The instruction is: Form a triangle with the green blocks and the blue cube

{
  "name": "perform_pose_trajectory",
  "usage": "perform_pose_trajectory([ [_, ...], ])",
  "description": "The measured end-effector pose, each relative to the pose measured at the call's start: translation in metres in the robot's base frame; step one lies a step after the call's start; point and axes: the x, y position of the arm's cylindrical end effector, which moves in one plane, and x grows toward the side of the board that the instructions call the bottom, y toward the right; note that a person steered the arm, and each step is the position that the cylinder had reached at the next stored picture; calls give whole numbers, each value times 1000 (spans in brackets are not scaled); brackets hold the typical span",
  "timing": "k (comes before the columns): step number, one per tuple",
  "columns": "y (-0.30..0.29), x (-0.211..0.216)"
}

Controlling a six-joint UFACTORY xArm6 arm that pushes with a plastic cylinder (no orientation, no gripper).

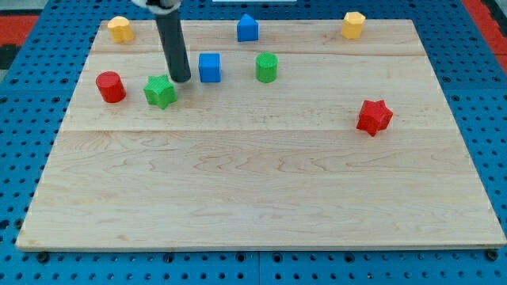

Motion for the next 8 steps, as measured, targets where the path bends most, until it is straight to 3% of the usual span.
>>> perform_pose_trajectory([
  [1, -33, -7],
  [3, -16, 83],
  [4, 23, 117],
  [5, 40, 131],
  [6, 1, 95],
  [7, -20, 129],
  [8, 47, 192],
])
